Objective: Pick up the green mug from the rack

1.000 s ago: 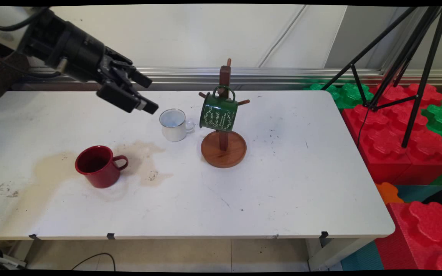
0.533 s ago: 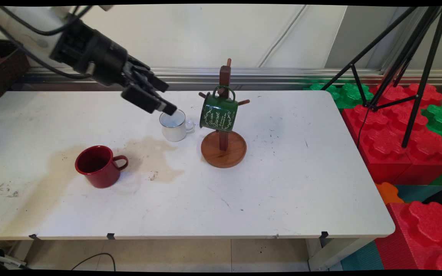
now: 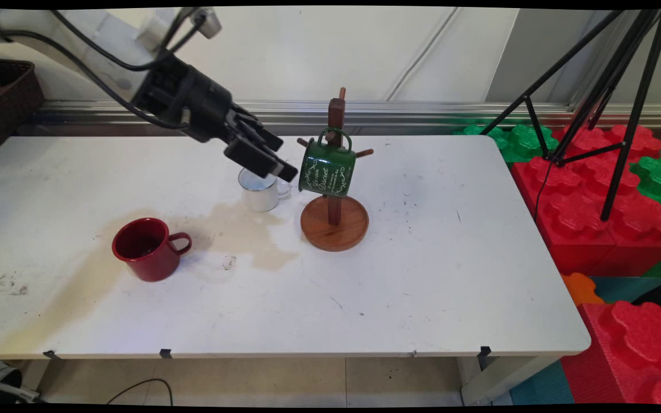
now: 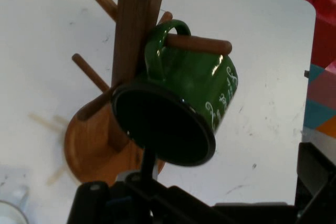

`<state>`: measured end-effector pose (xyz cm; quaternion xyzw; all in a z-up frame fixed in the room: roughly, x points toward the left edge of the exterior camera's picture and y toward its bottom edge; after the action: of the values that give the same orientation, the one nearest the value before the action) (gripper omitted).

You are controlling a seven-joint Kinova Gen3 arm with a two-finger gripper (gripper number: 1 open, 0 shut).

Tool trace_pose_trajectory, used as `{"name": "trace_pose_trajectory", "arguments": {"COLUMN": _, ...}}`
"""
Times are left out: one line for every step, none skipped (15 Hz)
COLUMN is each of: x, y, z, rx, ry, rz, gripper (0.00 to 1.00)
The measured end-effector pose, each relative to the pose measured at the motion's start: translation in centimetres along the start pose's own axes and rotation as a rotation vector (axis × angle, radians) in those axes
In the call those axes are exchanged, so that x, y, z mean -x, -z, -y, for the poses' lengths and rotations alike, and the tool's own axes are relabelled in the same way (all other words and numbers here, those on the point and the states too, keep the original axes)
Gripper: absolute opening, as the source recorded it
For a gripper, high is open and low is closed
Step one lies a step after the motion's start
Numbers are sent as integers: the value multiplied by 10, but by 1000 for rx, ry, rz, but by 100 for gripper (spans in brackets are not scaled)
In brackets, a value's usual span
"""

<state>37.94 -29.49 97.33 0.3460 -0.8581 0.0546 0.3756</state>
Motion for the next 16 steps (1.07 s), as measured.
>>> {"name": "trace_pose_trajectory", "arguments": {"x": -1, "y": -6, "z": 1, "rx": 7, "ry": 2, "rz": -1, "gripper": 100}}
{"name": "trace_pose_trajectory", "arguments": {"x": -1, "y": -13, "z": 3, "rx": 13, "ry": 2, "rz": -1, "gripper": 100}}
{"name": "trace_pose_trajectory", "arguments": {"x": -2, "y": -18, "z": 4, "rx": 17, "ry": 2, "rz": -1, "gripper": 100}}
{"name": "trace_pose_trajectory", "arguments": {"x": -2, "y": -22, "z": 5, "rx": 20, "ry": 2, "rz": 0, "gripper": 100}}
{"name": "trace_pose_trajectory", "arguments": {"x": -3, "y": -27, "z": 7, "rx": 24, "ry": 0, "rz": 0, "gripper": 100}}
{"name": "trace_pose_trajectory", "arguments": {"x": -3, "y": -33, "z": 8, "rx": 29, "ry": -2, "rz": 0, "gripper": 100}}
{"name": "trace_pose_trajectory", "arguments": {"x": -4, "y": -38, "z": 9, "rx": 34, "ry": -4, "rz": 0, "gripper": 100}}
{"name": "trace_pose_trajectory", "arguments": {"x": -5, "y": -42, "z": 11, "rx": 38, "ry": -6, "rz": -1, "gripper": 100}}
{"name": "trace_pose_trajectory", "arguments": {"x": -5, "y": -47, "z": 12, "rx": 43, "ry": -11, "rz": -3, "gripper": 100}}
{"name": "trace_pose_trajectory", "arguments": {"x": -6, "y": -50, "z": 13, "rx": 47, "ry": -18, "rz": -6, "gripper": 100}}
{"name": "trace_pose_trajectory", "arguments": {"x": -6, "y": -52, "z": 14, "rx": 49, "ry": -25, "rz": -8, "gripper": 100}}
{"name": "trace_pose_trajectory", "arguments": {"x": -6, "y": -54, "z": 15, "rx": 50, "ry": -30, "rz": -10, "gripper": 100}}
{"name": "trace_pose_trajectory", "arguments": {"x": -7, "y": -56, "z": 16, "rx": 52, "ry": -36, "rz": -12, "gripper": 100}}
{"name": "trace_pose_trajectory", "arguments": {"x": -7, "y": -57, "z": 17, "rx": 54, "ry": -40, "rz": -12, "gripper": 100}}
{"name": "trace_pose_trajectory", "arguments": {"x": -7, "y": -59, "z": 17, "rx": 58, "ry": -47, "rz": -13, "gripper": 100}}
{"name": "trace_pose_trajectory", "arguments": {"x": -7, "y": -60, "z": 18, "rx": 64, "ry": -54, "rz": -14, "gripper": 100}}
